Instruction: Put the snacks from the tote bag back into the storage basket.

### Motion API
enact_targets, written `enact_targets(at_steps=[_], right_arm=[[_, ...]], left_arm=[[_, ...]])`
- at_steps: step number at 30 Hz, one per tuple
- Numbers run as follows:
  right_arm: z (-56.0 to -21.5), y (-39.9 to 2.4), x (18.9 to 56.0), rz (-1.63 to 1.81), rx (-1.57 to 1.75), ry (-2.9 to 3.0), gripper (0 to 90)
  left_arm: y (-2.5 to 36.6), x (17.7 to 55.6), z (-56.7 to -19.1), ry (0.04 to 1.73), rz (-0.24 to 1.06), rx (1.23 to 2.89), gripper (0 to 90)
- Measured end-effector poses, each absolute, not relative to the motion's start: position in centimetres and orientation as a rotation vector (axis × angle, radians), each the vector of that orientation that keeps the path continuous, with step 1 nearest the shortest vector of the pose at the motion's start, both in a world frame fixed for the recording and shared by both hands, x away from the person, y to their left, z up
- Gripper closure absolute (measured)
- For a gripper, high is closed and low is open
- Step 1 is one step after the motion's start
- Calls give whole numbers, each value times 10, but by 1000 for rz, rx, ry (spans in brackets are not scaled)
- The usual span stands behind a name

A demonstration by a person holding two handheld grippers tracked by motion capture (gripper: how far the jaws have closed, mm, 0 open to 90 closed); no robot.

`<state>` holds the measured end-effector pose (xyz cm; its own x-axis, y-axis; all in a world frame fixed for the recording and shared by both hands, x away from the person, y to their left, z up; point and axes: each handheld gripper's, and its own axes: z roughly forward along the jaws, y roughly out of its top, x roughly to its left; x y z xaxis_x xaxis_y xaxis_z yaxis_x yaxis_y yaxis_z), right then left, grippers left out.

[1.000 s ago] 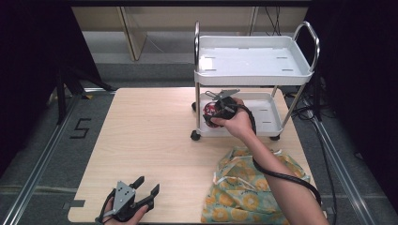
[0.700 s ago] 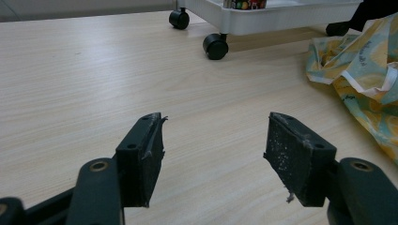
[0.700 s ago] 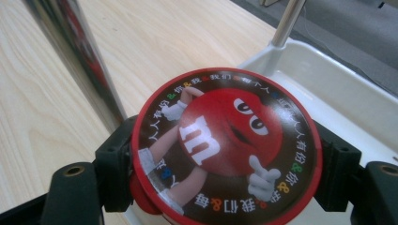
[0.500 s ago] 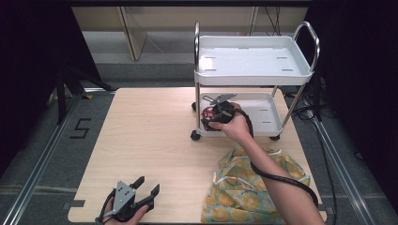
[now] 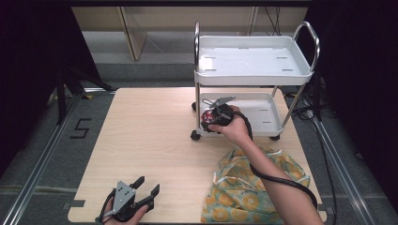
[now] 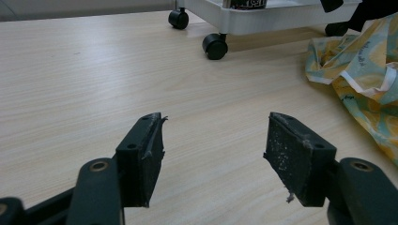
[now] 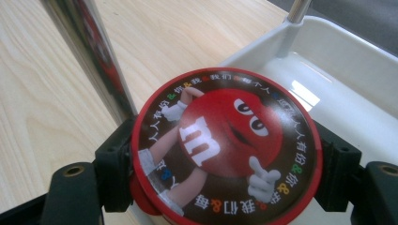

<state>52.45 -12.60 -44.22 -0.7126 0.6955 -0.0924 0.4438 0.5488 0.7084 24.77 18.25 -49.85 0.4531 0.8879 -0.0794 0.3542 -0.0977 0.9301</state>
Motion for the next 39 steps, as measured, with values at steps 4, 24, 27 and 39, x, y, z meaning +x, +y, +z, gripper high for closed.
enact_targets(at_steps=[4,24,27,39], right_arm=[[-443,-126,524,968,940,2428,265],[-427,-139,511,956,1010,2371,153],[-421,-144,503,959,997,2372,152],[-407,-170,471,1076,1030,2357,149]], left_arm=[[182,248,-499,1086,648,1672,366],[181,248,-499,1092,646,1675,364],[181,248,-499,1096,646,1674,364],[180,249,-500,1086,642,1664,363]])
